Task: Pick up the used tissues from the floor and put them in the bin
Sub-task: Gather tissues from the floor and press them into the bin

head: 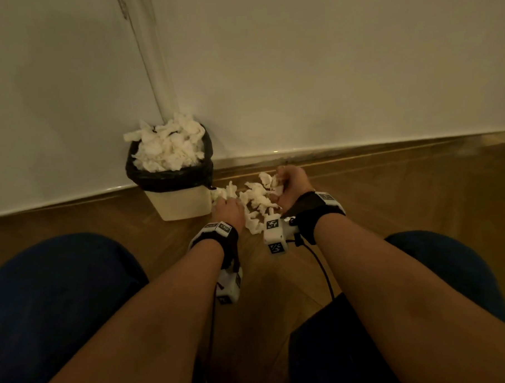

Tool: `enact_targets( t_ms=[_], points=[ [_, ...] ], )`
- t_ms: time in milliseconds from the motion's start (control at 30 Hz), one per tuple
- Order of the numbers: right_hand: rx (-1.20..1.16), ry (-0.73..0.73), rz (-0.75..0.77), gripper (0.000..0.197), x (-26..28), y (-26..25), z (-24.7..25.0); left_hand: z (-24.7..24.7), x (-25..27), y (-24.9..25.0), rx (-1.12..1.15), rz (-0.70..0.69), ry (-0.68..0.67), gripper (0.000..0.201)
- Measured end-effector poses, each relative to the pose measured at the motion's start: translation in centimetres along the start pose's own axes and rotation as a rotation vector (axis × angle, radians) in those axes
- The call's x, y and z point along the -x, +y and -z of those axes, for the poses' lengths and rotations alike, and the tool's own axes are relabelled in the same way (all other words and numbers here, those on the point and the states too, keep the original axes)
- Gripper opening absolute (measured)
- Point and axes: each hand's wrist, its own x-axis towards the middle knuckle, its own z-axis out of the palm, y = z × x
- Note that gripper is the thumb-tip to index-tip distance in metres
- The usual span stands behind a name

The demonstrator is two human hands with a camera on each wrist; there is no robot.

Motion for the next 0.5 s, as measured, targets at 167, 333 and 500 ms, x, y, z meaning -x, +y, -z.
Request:
enact_targets(
  t_ms=[167,333,500],
  points=[
    [0.024,-0.08,0.132,0.038,3.5,-3.0,-4.1,6.2,0.6,2.5,0.188,-0.026,0.069,0.035],
    [0.39,-0.087,0.268,0.021,6.7,-4.0,-8.8,12.2,2.0,3.8,0.342,-0.074,0.268,0.043],
    [0.406,-0.101,0.25,0.04,7.9,-4.7,-11.4,17.8,2.1,3.0,0.493,-0.095,0.415,0.041]
  ],
)
